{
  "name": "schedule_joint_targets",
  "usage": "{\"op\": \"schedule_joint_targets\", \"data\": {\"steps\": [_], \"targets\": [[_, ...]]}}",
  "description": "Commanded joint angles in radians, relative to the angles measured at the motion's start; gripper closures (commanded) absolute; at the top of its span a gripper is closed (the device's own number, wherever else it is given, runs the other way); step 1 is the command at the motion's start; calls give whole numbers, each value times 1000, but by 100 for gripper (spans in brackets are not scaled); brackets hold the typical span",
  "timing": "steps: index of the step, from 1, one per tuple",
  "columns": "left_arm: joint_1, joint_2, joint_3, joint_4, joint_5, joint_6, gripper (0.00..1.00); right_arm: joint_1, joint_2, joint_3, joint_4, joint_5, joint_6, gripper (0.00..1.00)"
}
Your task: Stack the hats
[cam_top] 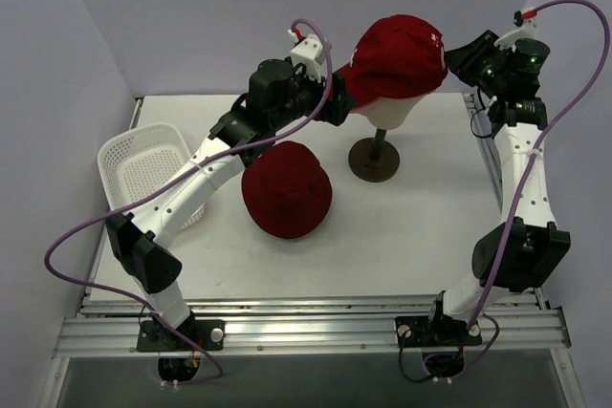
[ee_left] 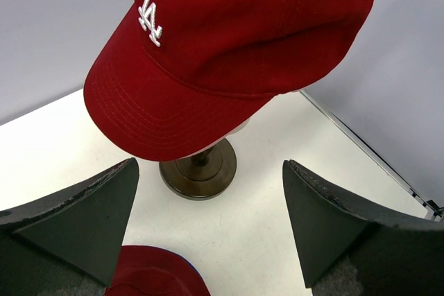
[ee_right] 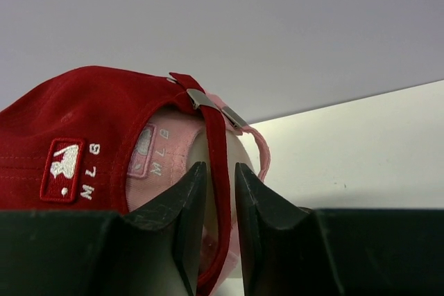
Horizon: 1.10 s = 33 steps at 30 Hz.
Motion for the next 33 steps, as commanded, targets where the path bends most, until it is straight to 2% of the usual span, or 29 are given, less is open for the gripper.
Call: {"op": "schedule_joint_targets", "data": {"steps": [1,5,10,25,33], "targets": [[7,-12,-10,60,23,-15,7,15,21,51,32,-1,-9,80],[7,-6,-16,65,26,-16,7,23,50,60,69,1,6,86],[7,5,-17,76,25,-18,7,33,83,70,36,38,-1,91],[24,42,-19,88,26,-24,7,50,156,59,-11,68,-24,92],[33,44,-34,94,29,-30,7,53,192,97,-77,82,-44,88]]}}
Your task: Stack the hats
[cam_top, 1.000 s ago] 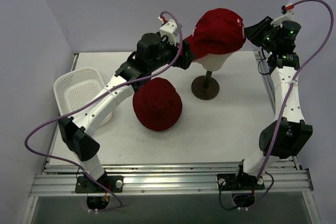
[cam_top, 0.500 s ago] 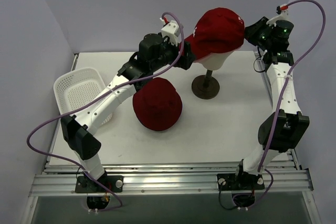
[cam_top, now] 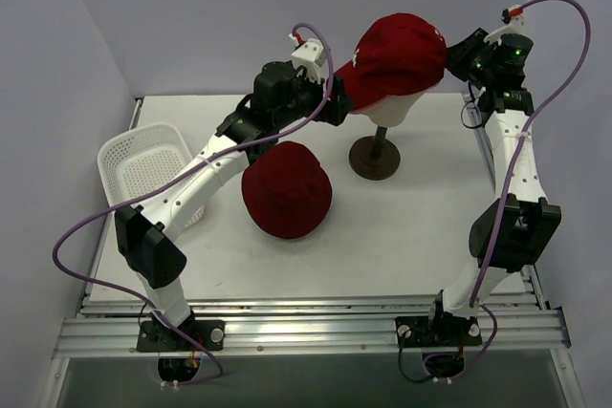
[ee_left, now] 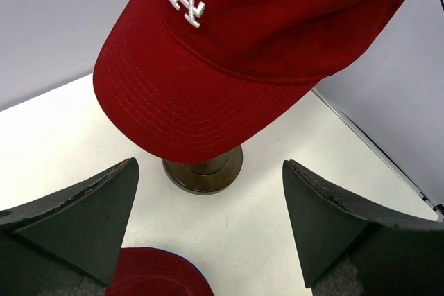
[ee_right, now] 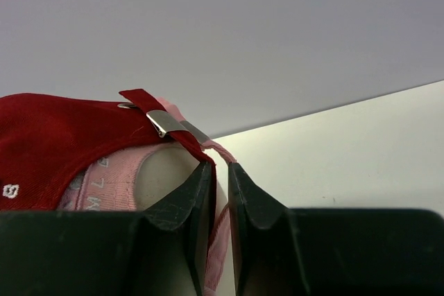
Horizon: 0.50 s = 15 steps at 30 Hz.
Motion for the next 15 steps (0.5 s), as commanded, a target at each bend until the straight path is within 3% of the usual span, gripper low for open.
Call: {"op": "schedule_joint_targets", "data": {"steps": [1,6,15], "targets": [[9,5,3,45,15,-9,7,25,44,13,-108,12,-39,87],[9,-9,-6,43,26,-12,7,25,38,64,-127,15,-53,75],[7,-119,-70,42,0,-4,7,16,-28,116,-113,51,-42,63]]}}
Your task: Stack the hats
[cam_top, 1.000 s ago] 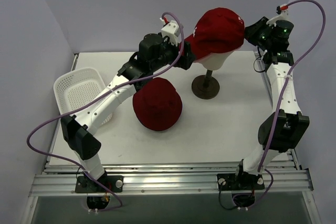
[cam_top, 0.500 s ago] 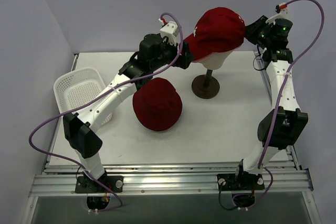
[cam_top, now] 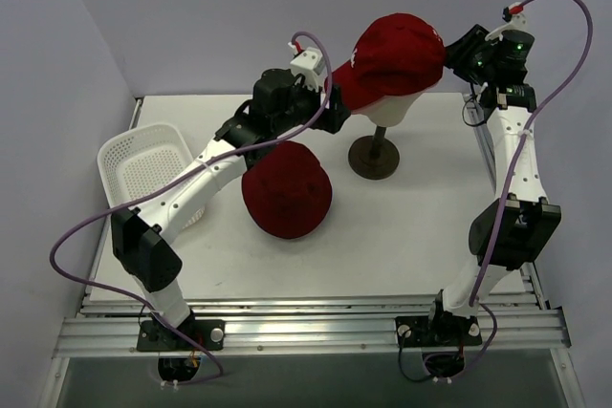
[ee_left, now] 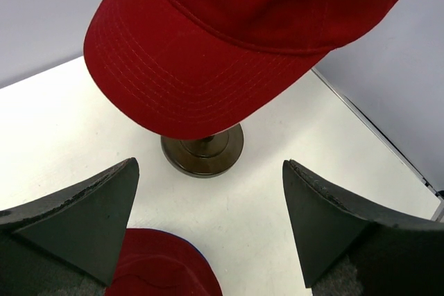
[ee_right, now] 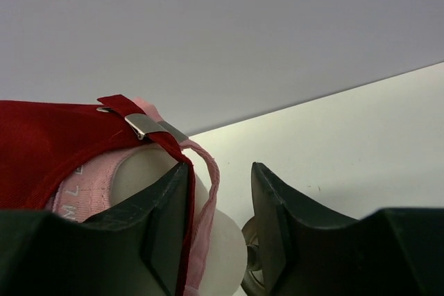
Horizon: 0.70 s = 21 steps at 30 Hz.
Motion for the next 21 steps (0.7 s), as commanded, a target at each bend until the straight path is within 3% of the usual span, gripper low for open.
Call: {"op": "schedule_joint_targets", "data": {"steps": [1,14,21], "targets": [[3,-99,2,35,-7,-2,7,13,-54,59,-19,18,-7,62],[-6,-234,-90,-23,-58,15,7,-19,-155,-7,-4,3,9,54],[-43,-374,-334,86,-119,0,7,-32,-251,-77,-4,16,38,52]]}}
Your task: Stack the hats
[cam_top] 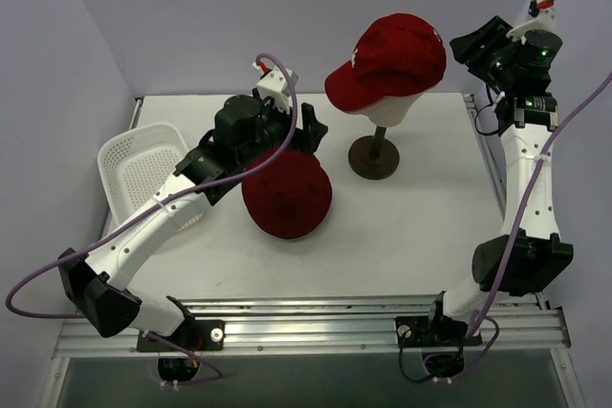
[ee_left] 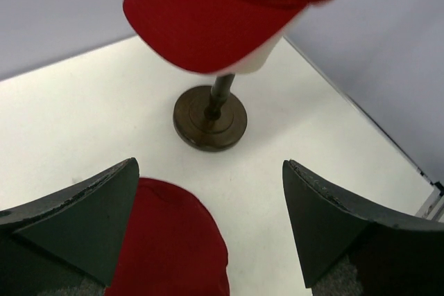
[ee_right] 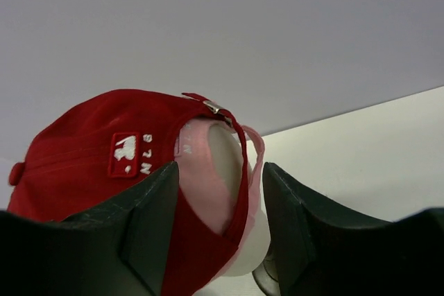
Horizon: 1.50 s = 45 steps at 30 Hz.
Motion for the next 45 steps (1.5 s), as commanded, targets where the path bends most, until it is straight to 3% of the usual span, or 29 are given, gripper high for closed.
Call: {"op": "schedule_joint_targets", "data": {"steps": [1,7,10,15,21,28,34,38,40,45], "targets": [[-22,-66,-79,72,-39,-3,7,-9,-101,-79,32,18,32,52],[-106,-187,-242,104,-153,3,7,-9,-319,-399,72,81,131,55],[-176,-254,-332,119,-258,31,7,-7,-443,-549,124,121,178,51],[-244,-391,-462,184,-348,36,7,13,-615,-825,245,35,288,50],[-307,-504,-589,279,-474,77,6,88,-689,-1132,414,88,489,50],[-313,-590,-682,340,-552,128,6,261,-594,-1261,609,148,333,48],[-318,-629,-708,368,-562,135,5,397,-387,-1245,690,378,275,46],[-321,-638,-718,379,-580,148,5,411,-229,-1179,877,388,77,43],[-324,-637,-715,377,-582,152,6,405,-146,-1136,871,376,37,44],[-328,-641,-714,376,-585,157,5,401,-54,-1119,982,389,110,46]]}}
